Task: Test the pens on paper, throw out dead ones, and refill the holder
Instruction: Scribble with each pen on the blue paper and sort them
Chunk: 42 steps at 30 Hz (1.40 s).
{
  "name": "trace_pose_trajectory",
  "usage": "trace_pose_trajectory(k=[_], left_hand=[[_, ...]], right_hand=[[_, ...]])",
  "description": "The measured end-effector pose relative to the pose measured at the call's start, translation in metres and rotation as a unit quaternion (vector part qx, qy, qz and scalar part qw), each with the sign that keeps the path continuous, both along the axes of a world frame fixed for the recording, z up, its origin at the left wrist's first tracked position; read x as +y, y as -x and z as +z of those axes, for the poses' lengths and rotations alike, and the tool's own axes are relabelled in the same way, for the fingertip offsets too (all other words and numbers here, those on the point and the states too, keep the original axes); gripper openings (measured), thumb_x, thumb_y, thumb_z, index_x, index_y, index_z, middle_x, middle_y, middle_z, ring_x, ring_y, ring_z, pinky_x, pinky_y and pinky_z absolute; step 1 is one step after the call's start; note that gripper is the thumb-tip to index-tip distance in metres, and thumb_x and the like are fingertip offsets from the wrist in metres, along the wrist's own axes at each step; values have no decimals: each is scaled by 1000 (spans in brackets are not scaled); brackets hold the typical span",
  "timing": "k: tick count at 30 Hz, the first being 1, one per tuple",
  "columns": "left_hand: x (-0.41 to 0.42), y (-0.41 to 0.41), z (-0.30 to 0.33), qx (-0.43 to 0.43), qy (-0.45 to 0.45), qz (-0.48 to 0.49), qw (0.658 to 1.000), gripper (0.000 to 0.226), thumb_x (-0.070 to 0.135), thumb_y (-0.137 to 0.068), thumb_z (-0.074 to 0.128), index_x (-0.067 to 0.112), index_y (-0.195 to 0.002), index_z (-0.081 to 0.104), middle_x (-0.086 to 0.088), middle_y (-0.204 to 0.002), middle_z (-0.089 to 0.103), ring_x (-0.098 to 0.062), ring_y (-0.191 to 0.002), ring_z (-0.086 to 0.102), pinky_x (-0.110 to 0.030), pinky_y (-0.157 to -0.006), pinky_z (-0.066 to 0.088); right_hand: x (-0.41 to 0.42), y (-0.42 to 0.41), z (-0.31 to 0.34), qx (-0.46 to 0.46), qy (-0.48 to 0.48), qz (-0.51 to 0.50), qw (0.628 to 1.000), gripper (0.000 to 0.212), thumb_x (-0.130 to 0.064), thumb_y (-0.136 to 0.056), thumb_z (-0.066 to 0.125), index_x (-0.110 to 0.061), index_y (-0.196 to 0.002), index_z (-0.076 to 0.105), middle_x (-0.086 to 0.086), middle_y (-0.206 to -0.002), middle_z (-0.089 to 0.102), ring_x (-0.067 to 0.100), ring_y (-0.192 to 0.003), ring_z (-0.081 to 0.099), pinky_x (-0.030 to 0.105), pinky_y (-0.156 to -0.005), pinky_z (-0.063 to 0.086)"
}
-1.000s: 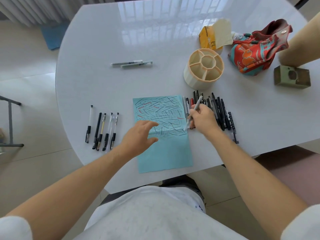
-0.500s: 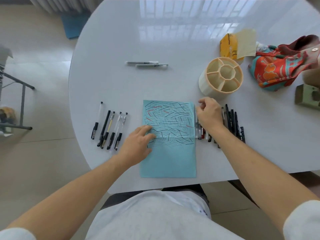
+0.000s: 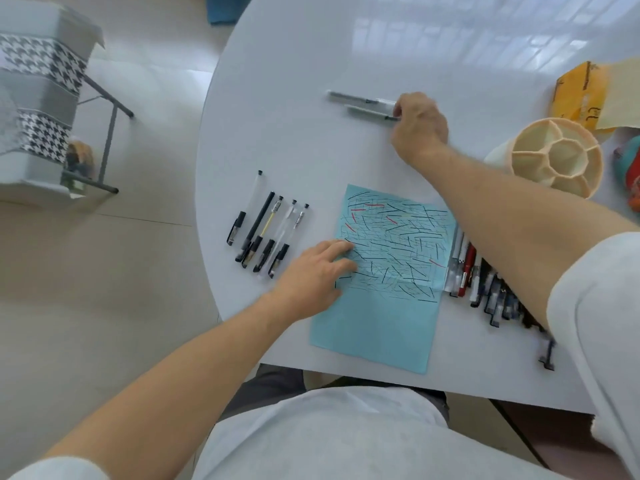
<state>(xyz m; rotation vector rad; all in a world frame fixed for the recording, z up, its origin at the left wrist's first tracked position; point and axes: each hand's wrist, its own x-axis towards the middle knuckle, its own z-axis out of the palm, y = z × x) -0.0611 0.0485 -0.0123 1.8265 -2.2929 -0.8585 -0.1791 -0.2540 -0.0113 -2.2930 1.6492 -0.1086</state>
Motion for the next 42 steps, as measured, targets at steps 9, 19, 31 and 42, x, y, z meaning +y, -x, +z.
trace_pose_trajectory(k=[9,19,31,42], left_hand=[[-7,4,7,84,-14,63,994,48,34,-89,67,22,-134,55,2,-138,53,-18,-131,41,-38,-111,36],[-20,30,43,203,-148,56,966,15,41,-96,54,35,-105,64,17,-83,68,1,-70,66,-36,-73,56],[1,18,33,0,7,-101,995,30,40,-99,48,19,-80,59,4,-74,61,-25,-70,58,-37,-59,45],[19,32,6,65,46,-177,981,20,38,-97,59,21,-94,69,-6,-143,54,-25,-140,41,-38,-113,37]], right_hand=[[81,47,35,-174,-111,-40,978,16,-15,-79,63,-17,-93,69,0,-83,65,23,-79,63,36,-80,56],[267,105,51,-531,-320,-265,739,3,-2,-99,63,-5,-97,64,18,-84,76,31,-76,75,40,-74,63],[330,135,36,-509,-88,-559,648,23,-24,-97,70,-10,-78,70,-1,-62,69,12,-52,59,31,-54,55],[334,162,18,-356,-85,-390,845,14,-23,-94,67,-30,-88,77,-5,-76,76,13,-72,73,31,-70,58]])
